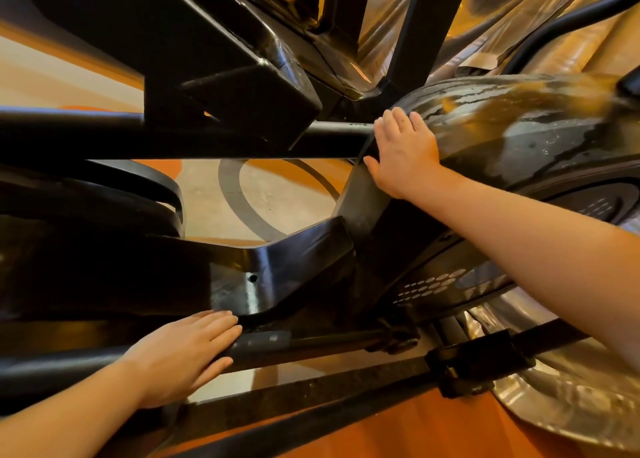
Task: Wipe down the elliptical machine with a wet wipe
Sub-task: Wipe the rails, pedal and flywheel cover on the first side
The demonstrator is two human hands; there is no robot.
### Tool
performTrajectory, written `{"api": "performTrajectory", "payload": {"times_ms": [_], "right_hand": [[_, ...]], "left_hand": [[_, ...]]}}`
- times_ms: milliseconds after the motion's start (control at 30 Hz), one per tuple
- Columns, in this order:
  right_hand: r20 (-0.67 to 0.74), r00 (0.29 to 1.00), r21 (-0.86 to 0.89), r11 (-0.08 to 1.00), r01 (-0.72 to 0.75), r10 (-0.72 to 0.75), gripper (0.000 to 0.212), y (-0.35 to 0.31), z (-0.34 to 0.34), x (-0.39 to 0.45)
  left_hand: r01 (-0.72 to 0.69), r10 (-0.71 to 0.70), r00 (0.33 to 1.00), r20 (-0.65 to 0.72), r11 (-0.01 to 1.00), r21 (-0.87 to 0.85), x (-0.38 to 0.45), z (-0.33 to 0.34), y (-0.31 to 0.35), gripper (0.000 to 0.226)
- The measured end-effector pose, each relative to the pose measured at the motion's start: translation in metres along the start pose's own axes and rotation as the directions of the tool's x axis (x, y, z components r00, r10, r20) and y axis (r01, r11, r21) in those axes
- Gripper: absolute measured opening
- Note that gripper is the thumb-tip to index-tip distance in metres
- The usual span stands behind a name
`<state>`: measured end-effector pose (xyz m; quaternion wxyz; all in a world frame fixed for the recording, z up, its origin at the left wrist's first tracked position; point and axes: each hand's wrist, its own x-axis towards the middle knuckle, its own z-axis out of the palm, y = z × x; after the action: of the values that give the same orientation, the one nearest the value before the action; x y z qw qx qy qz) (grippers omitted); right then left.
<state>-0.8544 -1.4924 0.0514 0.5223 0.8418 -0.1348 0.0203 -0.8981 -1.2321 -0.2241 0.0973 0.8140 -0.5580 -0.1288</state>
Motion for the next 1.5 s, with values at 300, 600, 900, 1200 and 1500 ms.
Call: {"api": "performTrajectory", "payload": {"times_ms": [300,600,900,1200,1500], "right_hand": [[0.126,0.946,-0.441,0.838,0.322,-0.297,0.084,-0.039,0.033,-0.035],[0.041,0.982,-0.203,0.961,0.190,-0.185,0.079,-0.009,0.009,-0.031],[0.024,0.993,-0.007,0.993,-0.114,0.114,0.096,0.007,0.002,0.007],[-0.066,0.912,-0.144,0.908,0.392,-0.404,0.071,-0.004,0.032,-0.041],[-0.444,0.750,-0.047,0.849,0.526,-0.490,0.045,0.027,0.059,-0.078]], "left_hand": [[-0.116,0.135,0.980,-0.147,0.985,0.131,-0.005,0.016,-0.015,0.052],[-0.141,0.137,0.990,0.034,0.965,0.221,-0.005,0.006,0.003,0.049],[-0.122,0.145,0.976,-0.160,0.982,0.144,-0.004,0.019,-0.018,0.050],[-0.167,0.156,0.983,0.097,0.978,0.127,-0.001,0.002,0.006,0.049],[-0.106,0.129,0.979,-0.161,0.984,0.142,-0.004,0.000,-0.001,0.055]]}}
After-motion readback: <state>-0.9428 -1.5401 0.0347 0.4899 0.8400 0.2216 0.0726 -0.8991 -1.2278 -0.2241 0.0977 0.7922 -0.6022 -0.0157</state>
